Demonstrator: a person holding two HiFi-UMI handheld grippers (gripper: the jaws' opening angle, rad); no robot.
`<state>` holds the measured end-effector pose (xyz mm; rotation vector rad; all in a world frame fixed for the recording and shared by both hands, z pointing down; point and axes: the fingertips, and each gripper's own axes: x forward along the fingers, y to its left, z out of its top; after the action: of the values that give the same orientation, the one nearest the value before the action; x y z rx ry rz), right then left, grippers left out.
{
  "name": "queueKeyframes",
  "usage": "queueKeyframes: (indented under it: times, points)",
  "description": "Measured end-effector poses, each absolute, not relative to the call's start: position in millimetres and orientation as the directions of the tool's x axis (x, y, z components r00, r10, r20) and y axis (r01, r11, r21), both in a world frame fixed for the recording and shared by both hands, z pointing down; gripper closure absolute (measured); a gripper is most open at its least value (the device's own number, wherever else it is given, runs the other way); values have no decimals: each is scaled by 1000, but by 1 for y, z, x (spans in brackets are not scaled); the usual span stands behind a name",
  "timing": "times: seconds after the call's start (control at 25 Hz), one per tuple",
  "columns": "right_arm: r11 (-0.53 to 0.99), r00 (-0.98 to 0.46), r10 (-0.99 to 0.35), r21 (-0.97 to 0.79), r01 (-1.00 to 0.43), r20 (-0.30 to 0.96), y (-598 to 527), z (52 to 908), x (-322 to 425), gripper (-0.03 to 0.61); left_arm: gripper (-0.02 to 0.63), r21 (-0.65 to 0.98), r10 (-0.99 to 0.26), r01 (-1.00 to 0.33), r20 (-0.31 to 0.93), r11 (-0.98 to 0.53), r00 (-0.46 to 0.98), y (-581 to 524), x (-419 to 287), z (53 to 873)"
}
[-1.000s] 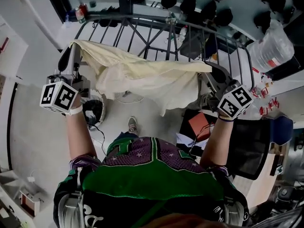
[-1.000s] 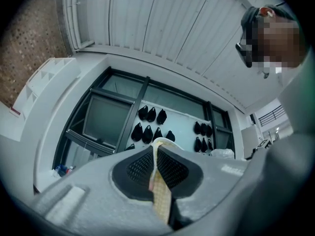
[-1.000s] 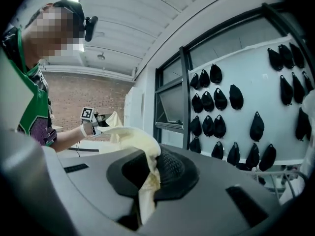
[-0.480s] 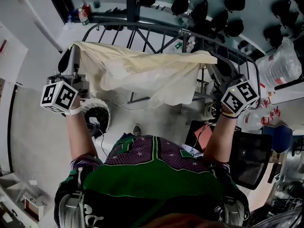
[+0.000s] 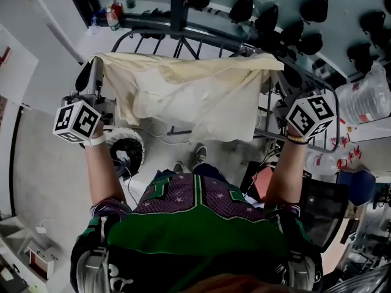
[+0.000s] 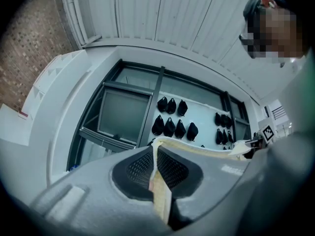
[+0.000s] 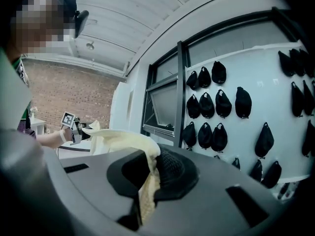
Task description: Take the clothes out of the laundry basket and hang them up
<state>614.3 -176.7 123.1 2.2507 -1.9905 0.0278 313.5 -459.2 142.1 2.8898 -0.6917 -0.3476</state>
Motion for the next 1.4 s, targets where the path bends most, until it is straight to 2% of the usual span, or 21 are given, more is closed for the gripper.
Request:
queueKeyframes:
  times: [0.36,0.68,1.04,1.4]
  points:
    - [-93,98,-993,68,-993,70,-240,122,678,566,589,168,-548,-526,-134,-834,826,-497,337,159]
    - [-71,75,-993,54,-996,86,-300,129,747,566,589,169,-601,-582,-96,-796,794,-533,387,166]
    - [-102,103,-994,36,-994,22,-360,113,822,566,589,167,-636,-620,-69,-767,768,-565,435,168]
    - [-67,55,-969,-42,-997,241,-402,225,851,566,589,183,-632,-638,95,-748,769,-582,469,233]
